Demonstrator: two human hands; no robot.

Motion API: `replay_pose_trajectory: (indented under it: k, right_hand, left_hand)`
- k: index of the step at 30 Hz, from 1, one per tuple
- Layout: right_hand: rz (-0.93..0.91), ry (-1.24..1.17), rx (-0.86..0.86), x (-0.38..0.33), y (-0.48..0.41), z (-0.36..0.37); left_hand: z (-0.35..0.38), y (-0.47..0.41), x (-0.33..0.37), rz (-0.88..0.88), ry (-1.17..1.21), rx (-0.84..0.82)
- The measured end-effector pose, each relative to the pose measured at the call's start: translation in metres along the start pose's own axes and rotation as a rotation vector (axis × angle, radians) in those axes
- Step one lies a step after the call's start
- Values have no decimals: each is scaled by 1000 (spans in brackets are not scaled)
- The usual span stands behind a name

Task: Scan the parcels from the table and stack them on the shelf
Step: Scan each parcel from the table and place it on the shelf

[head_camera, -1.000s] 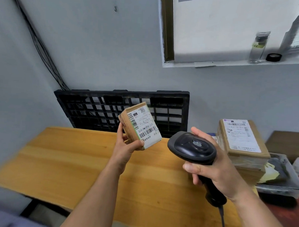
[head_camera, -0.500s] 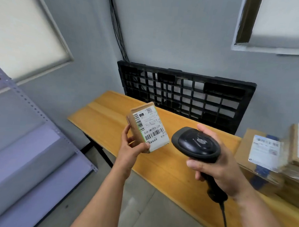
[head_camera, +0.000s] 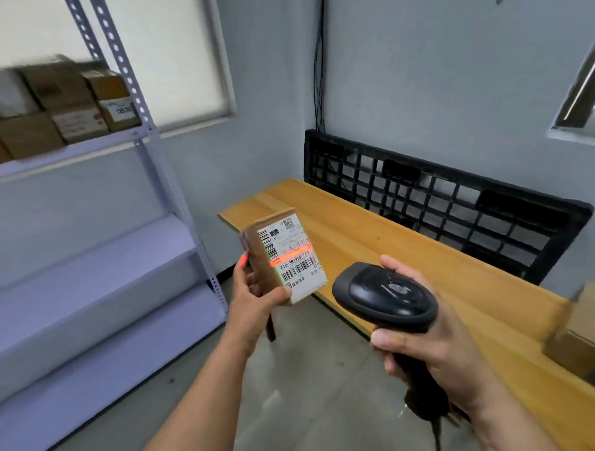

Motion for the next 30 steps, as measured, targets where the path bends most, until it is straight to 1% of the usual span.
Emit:
replay_pose_trajectory:
  k: [6,12,18,22,24,30]
  right_hand:
    - [46,3,-101,14,-16,95]
    - [53,7,-223,22,-40,182]
    - [15,42,-345,25,-77,256]
    - [6,20,-483,31,-102,315]
    - [6,34,-515,32,-109,334]
    - [12,31,-688,44,-148,426]
  left_hand:
    - [-108,31,5,29,23,93]
    - [-207,67,12,46,34,230]
    - [-292,111,18,71,46,384]
    - [-349,147,18,69,31,520]
    - [-363,156,22,61,19,534]
    - [-444,191,29,68,23,723]
Point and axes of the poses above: each hand's wrist, its own y-axis away from the middle knuckle, its own z-axis out of the palm, x = y × z, the point moved 6 cm from there along -y, towards the middle knuckle, and after that the axes turned 7 degrees about -x, right-handed, at the moved point
